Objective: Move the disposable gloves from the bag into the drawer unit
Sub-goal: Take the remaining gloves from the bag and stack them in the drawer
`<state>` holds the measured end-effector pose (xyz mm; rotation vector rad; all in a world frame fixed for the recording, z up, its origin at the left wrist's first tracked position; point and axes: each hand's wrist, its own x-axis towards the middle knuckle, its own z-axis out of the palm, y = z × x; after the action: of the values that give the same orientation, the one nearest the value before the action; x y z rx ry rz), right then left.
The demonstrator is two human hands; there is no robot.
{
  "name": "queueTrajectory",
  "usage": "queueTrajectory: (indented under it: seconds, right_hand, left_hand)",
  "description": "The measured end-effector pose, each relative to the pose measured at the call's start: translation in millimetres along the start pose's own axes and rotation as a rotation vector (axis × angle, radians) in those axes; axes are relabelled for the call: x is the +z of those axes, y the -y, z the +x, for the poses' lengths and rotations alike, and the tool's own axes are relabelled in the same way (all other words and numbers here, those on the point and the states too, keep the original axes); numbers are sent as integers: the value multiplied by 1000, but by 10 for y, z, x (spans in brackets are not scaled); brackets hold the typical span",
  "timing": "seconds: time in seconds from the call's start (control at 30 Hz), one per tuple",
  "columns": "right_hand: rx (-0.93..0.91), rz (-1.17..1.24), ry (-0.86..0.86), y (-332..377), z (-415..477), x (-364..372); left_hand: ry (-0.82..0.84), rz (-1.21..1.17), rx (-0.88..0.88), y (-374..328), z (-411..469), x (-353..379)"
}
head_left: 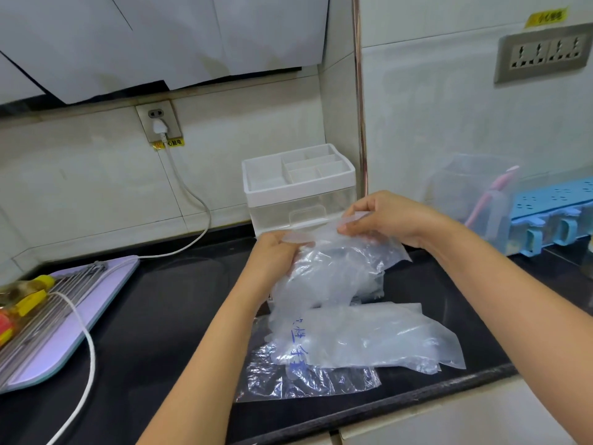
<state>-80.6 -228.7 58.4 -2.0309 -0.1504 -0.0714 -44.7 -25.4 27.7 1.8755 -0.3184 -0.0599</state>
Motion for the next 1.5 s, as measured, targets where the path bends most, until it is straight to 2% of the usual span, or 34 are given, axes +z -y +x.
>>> queueTrajectory:
  seconds: [0.1,0.23,0.4,0.47,0.57,0.67,0.8,0.97,1.13,1.33,1.43,1.5]
  right_hand:
    - [57,71,-109,-119,166,67]
    - [106,-66,-271,-356,401,187]
    - [154,-235,-319,-646,623,359]
    - [166,-300,-321,-740,698,428]
    - [177,-384,-337,-846,790,514]
    - [181,-459,-329,-888,839,560]
    - [207,-543,-314,-919,862,587]
    - [208,-663,-301,-925,877,575]
    - [188,-755,-338,-790,856,396]
    - [195,-759,-258,-811,903,471]
    - [217,-778,-251,-855,906,520]
    - [213,-802,-246,-844,888,550]
  left_hand:
    - [22,107,-10,-8,205,-78]
    - [-74,360,12,49,458,-155]
    - [-346,592,218,203,516,-71]
    - [-389,588,320,232,477,13]
    - [-249,612,335,261,428,219]
    - [-14,749,218,403,501,411]
    - [192,835,39,551,661,447]
    - [400,929,23,627,725,386]
    - [394,779,33,688,771,323]
    - [365,718,159,600,741,351]
    - [329,746,216,585,742,425]
    - [369,793,229,616,723,489]
